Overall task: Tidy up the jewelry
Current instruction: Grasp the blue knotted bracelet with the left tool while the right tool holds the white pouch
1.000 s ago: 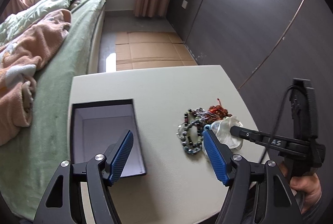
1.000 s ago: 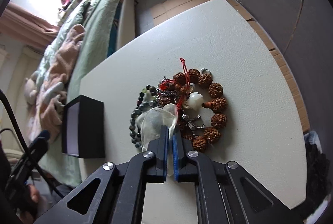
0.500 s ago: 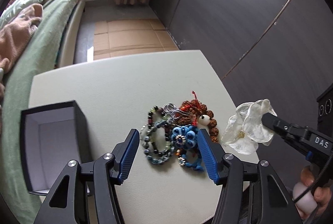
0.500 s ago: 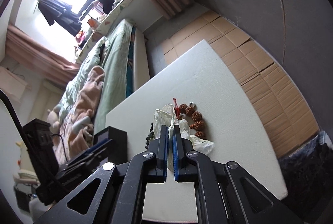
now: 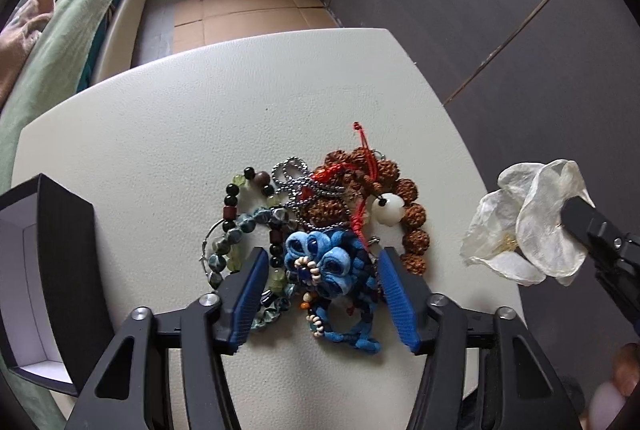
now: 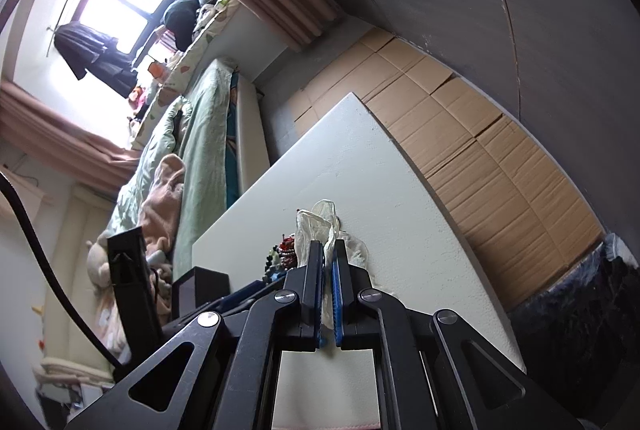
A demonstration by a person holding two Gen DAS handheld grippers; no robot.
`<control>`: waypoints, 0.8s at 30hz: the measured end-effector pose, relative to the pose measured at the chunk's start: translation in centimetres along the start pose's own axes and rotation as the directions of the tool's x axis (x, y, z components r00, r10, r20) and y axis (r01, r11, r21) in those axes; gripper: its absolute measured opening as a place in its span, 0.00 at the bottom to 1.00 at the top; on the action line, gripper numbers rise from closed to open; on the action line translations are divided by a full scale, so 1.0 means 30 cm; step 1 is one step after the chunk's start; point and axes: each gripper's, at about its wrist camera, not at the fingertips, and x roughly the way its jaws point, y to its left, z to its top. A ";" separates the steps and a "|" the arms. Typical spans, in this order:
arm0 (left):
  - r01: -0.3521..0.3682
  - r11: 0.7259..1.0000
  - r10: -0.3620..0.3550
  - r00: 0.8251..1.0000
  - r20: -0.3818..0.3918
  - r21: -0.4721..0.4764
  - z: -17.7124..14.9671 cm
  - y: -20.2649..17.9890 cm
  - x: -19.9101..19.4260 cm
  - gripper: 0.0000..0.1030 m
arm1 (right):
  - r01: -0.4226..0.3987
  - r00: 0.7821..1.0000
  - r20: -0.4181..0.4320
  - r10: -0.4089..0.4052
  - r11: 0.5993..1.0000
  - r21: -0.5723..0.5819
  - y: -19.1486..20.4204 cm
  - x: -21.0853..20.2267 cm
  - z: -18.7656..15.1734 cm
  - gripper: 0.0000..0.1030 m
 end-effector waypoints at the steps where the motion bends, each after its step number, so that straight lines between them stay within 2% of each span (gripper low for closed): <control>1: 0.018 1.000 -0.018 1.000 -0.001 -0.007 -0.005 0.008 -0.006 0.30 | 0.000 1.000 -0.004 0.000 1.000 0.001 -0.001 0.006 0.004 0.05; 8: 0.063 0.998 -0.063 0.997 0.046 0.010 -0.015 0.037 -0.106 0.26 | 0.010 1.000 -0.008 -0.010 0.999 -0.038 0.020 0.014 -0.005 0.05; 12: 0.097 0.995 -0.097 0.991 0.088 0.006 -0.015 0.073 -0.203 0.26 | -0.013 1.000 -0.008 0.013 0.998 -0.054 0.041 0.020 -0.012 0.05; 19: 0.108 0.994 -0.111 0.976 0.189 0.028 -0.020 0.161 -0.379 0.26 | -0.105 0.995 -0.009 0.104 0.991 -0.085 0.115 0.033 -0.036 0.06; 24: 0.110 0.994 -0.102 0.961 0.256 -0.017 -0.026 0.283 -0.475 0.26 | -0.147 0.989 0.008 0.149 0.982 -0.122 0.184 0.040 -0.051 0.06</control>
